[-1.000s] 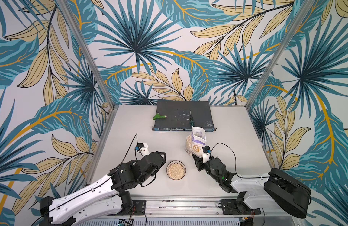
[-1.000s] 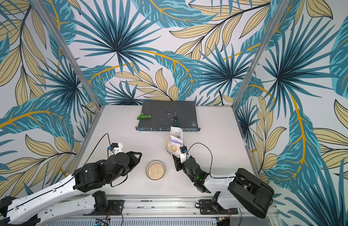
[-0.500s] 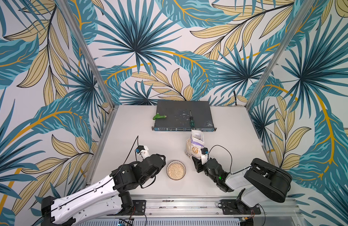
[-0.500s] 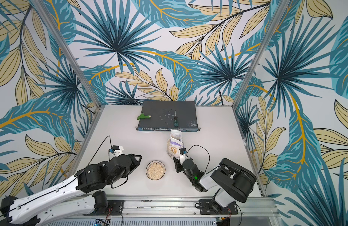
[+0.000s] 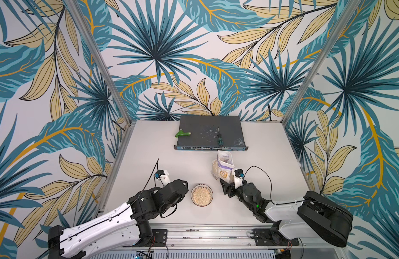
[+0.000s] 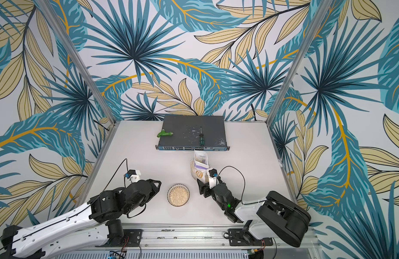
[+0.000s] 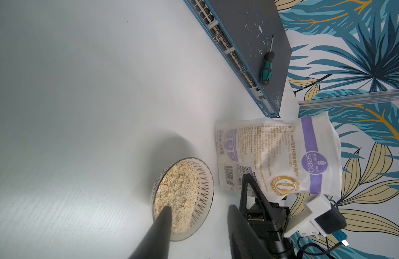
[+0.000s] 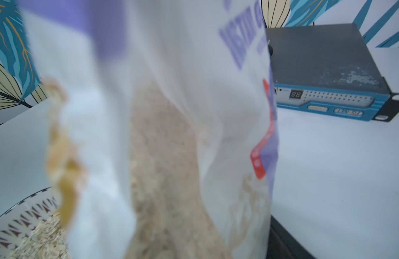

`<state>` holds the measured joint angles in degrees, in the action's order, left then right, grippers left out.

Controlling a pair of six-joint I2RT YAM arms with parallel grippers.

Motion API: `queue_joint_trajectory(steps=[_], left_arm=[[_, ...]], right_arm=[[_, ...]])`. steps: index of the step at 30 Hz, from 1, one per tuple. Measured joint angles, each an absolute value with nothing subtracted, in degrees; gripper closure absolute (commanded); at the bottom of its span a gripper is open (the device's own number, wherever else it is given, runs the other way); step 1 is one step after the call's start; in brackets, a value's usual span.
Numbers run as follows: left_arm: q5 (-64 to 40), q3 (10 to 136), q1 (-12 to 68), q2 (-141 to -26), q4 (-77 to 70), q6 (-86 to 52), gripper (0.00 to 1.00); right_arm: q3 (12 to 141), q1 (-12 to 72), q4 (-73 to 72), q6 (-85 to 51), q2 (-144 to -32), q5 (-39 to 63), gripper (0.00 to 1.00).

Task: Pour the oats into the breakfast bowl
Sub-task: Place the oats bag at the center of the board.

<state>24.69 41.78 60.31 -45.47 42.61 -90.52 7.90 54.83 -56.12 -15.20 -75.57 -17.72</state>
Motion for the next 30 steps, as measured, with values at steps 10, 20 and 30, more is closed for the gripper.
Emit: queue_joint_trajectory(steps=[10, 20, 30], left_arm=[[25.4, 40.7, 60.3, -43.8, 42.8, -90.5, 0.55], [26.9, 44.5, 60.3, -44.0, 45.5, -83.5, 0.49], [27.2, 46.2, 60.3, -43.8, 47.5, -77.3, 0.48]], right_arm=[[9.1, 54.8, -38.5, -15.0, -52.7, -17.9, 0.00], [37.6, 54.8, 1.2, -15.9, -46.2, -14.2, 0.00], [61.1, 50.3, 29.9, -13.8, -62.2, -10.2, 0.00]])
